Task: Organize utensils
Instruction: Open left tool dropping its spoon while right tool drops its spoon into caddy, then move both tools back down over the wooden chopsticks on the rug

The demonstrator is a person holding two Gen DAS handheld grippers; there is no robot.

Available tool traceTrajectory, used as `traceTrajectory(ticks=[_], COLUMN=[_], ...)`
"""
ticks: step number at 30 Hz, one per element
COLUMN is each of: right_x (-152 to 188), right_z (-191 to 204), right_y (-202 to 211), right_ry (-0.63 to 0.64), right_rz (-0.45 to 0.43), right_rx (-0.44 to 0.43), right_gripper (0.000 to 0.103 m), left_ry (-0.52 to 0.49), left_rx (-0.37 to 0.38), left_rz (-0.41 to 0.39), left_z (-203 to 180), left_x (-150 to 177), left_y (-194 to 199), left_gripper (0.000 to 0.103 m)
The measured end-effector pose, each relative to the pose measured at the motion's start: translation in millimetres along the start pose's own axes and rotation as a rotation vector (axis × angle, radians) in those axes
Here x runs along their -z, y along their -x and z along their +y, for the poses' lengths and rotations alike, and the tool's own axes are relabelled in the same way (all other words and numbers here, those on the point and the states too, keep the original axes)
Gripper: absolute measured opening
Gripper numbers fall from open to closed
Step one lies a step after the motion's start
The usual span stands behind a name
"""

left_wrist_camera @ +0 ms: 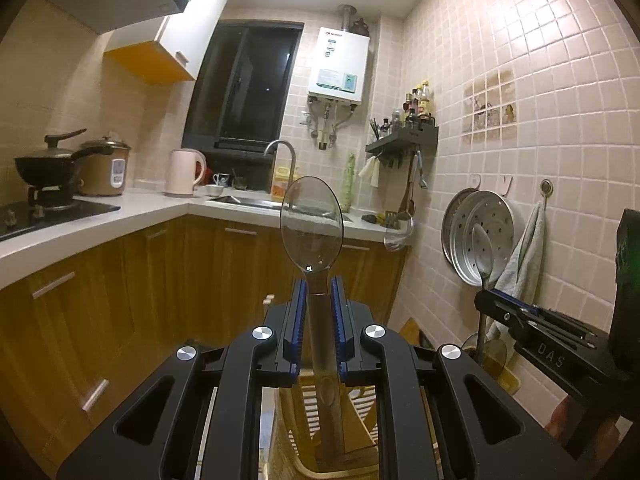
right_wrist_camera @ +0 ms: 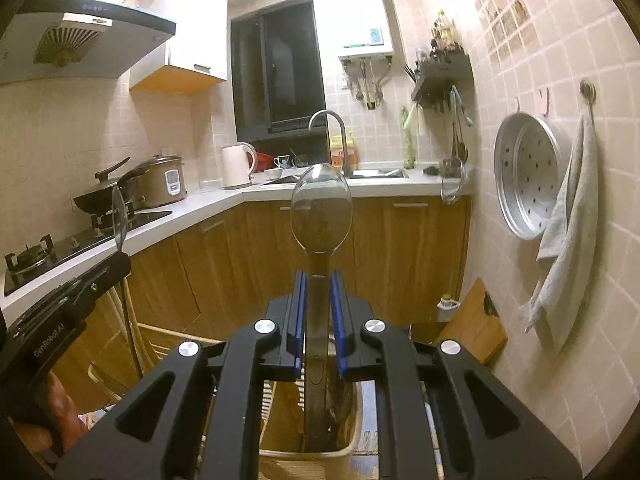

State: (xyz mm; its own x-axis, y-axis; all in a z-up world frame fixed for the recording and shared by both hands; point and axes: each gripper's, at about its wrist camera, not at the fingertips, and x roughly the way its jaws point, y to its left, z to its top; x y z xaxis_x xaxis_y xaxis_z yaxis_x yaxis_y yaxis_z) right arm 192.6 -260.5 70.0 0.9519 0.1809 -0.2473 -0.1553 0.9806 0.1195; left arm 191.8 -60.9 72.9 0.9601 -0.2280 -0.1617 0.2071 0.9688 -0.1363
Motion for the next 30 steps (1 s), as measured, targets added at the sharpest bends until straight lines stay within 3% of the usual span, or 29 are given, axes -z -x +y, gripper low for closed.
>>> traceTrajectory(ticks=[8, 11, 13, 15, 30], right_x=[11.0, 13.9, 14.8, 16.1, 18.4], right_z=[-7.3, -8.3, -7.4, -7.0, -2.4], right_y=[4.1, 10.2, 14.9, 20.9, 81.6], right_ry=[-0.03, -0.022, -0.008, 0.003, 0.002], right_rz=[0.021, 0.024, 0.025, 0.021, 0.115], right_rx=[-0.034, -0.02, -0.021, -0.017, -0.042], right_gripper=[0.011, 0.012, 0.027, 0.031, 0.031], left_ry=[-0.018, -0.017, -0.021, -0.021, 0.044], left_rx=[0.016, 0.02, 0.019, 0.013, 0.075], left_rz=[0.023, 0.028, 0.017, 0.004, 0.038], left_z=[-1.1, -1.0, -0.9, -0.7, 10.1], left_x=[2.3, 2.1, 1.6, 0.3, -15.3], left_y=[2.9, 7.9, 14.3, 21.6, 83.8], left_gripper=[0.012, 0.022, 0.031, 0.037, 0.037])
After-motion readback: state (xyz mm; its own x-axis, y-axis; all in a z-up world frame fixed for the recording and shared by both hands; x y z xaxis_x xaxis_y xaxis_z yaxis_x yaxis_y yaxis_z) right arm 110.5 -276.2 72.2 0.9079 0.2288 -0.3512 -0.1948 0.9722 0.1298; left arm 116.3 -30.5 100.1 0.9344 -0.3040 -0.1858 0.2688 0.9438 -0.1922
